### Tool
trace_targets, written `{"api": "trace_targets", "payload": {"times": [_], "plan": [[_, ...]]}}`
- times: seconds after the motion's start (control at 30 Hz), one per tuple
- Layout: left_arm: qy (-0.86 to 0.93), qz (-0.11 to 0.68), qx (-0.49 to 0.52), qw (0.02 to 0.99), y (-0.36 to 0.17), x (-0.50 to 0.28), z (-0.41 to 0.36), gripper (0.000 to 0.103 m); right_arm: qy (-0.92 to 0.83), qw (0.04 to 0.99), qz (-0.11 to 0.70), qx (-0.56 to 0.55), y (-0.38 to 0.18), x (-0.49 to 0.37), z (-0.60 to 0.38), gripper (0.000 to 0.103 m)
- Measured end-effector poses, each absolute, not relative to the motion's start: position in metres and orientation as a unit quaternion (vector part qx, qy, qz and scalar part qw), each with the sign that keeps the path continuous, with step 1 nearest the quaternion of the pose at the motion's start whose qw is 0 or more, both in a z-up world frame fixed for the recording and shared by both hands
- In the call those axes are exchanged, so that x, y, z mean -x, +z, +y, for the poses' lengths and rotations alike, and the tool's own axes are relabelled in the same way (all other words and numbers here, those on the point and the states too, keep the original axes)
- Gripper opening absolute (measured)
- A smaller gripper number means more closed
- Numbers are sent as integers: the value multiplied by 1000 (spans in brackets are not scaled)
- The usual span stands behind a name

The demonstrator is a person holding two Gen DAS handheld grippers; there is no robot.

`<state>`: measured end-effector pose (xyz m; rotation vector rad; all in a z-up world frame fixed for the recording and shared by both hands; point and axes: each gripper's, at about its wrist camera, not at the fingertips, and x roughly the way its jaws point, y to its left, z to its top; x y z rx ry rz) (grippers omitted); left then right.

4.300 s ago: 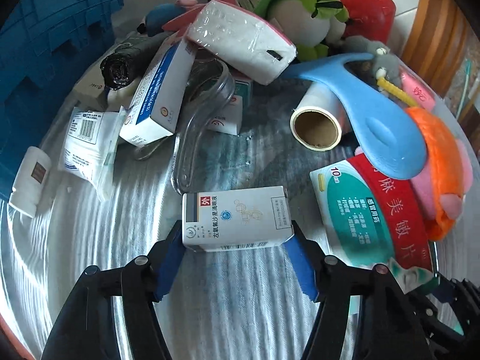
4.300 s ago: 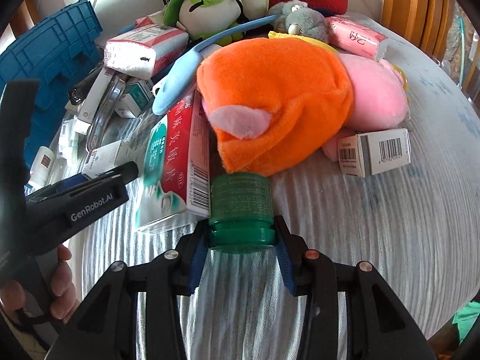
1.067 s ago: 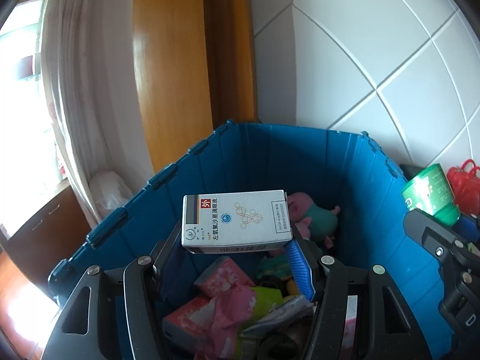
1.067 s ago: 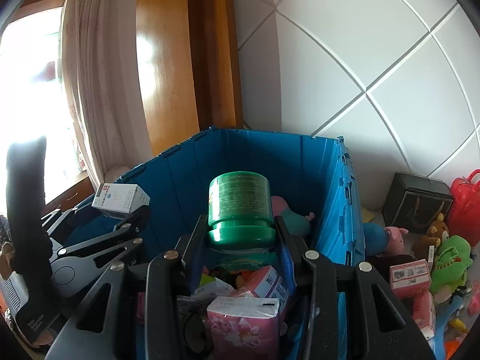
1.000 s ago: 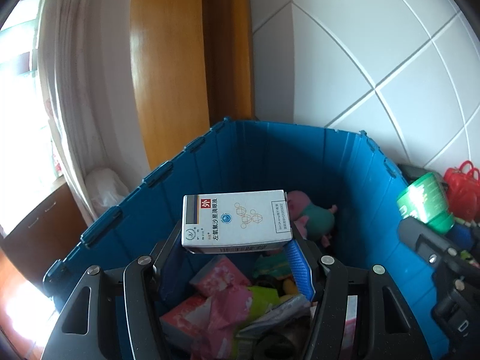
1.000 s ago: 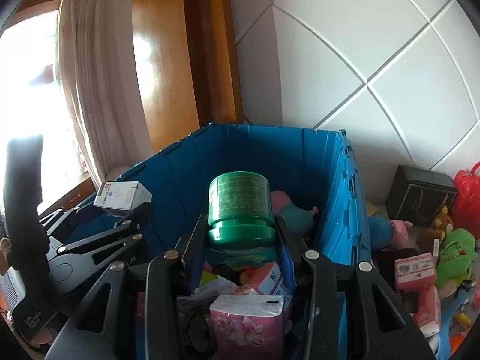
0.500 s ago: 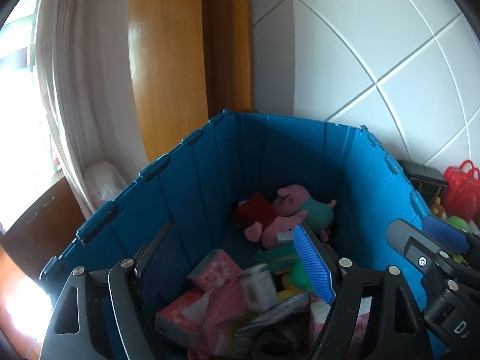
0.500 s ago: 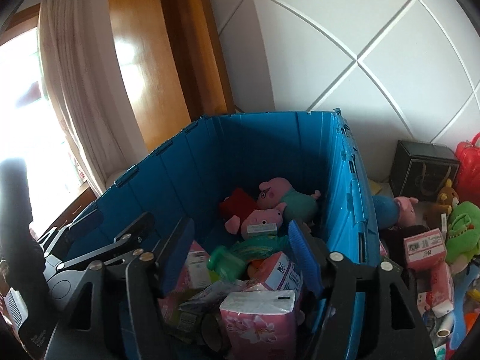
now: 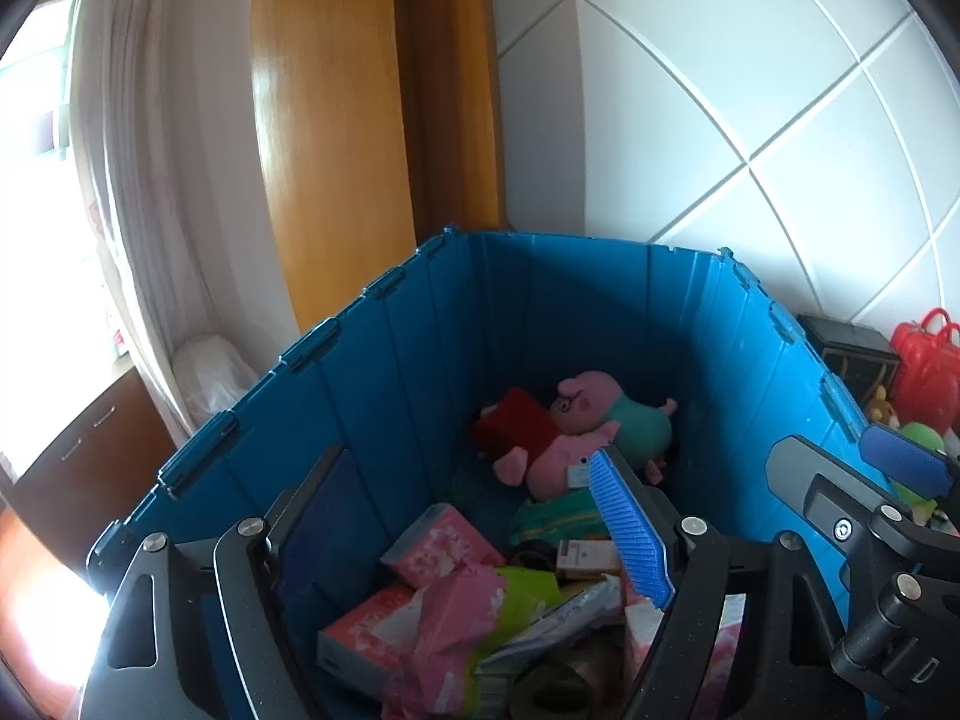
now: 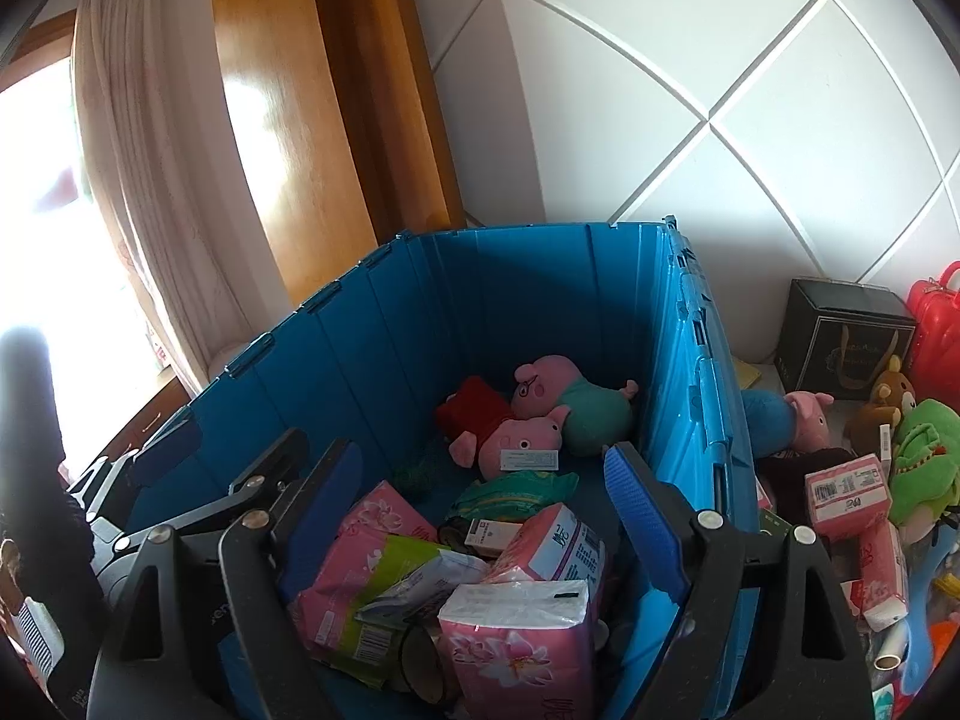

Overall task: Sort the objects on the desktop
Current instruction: 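Lower white box and green jar into the crate and open both tools, then withdraw both tools from the crate back over the table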

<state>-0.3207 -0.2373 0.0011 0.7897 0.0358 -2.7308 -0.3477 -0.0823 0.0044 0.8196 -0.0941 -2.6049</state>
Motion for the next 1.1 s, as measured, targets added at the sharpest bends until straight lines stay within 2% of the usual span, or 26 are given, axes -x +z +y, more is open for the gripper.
{"api": "trace_targets", "payload": {"times": [0.1,0.17,0.67,1.1], "plan": [[-951,12,-272,149,1,319,-237,81,-937,197,-27,-288,6,345,-83,91],[-951,13,-270,149,2,317,-236,81,-940,188,-17,-282,8,342,-83,102],[-958,19,-260,122,15,287,-197,82,-957,154,-27,-245,35,302,-29,103],[-967,-13,-245,75,26,248,-67,82,-968,91,-54,-226,40,248,108,103]]}}
